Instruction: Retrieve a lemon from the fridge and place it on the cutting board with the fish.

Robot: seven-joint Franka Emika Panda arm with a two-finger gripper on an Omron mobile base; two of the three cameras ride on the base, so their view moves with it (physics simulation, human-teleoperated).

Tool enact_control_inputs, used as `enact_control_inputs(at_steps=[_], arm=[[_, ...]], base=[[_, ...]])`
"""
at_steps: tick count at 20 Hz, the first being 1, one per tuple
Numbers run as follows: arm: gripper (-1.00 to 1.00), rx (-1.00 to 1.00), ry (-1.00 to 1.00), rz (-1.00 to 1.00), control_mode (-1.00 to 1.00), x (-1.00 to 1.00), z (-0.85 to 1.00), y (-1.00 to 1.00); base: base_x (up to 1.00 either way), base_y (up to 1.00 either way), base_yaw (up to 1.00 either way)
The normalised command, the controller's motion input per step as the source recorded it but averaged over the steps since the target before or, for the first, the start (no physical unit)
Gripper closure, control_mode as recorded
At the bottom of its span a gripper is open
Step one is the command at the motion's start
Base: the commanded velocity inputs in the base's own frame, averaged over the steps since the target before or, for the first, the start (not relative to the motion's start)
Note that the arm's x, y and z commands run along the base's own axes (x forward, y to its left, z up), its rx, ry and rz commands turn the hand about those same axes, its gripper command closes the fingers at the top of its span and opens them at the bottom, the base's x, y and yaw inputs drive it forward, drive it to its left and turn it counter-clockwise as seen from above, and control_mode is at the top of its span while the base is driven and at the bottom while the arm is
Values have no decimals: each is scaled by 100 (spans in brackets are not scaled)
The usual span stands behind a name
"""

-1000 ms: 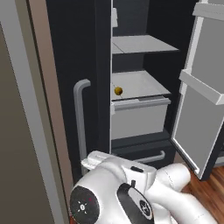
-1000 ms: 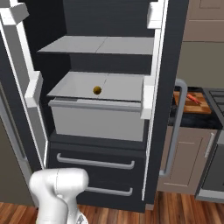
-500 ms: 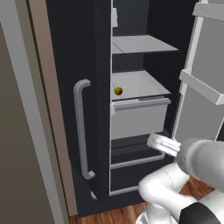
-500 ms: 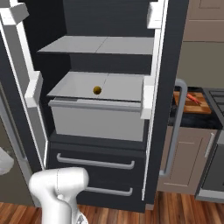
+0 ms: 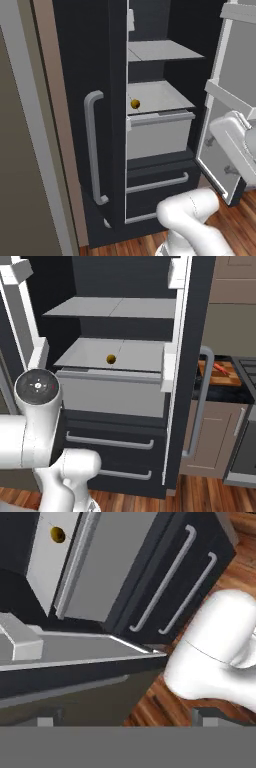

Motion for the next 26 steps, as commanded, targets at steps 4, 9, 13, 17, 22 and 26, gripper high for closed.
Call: enact_control_inputs(at_steps=[4, 9, 13, 17, 22, 26], arm=[[-100, 53, 14, -8, -100, 73, -51, 4], [-100, 24, 11, 1, -100, 60, -24, 11], [-100, 10, 0, 0, -100, 20, -56, 56], [-100, 2, 0, 0, -100, 17, -31, 45], [-100, 0, 0, 0, -100, 24, -14, 28], [-100, 1, 0, 0, -100, 39, -12, 5]], base=[[0, 0, 0], [0, 0, 0], [0, 0, 0], [0, 0, 0], [0, 0, 0], [0, 0, 0]])
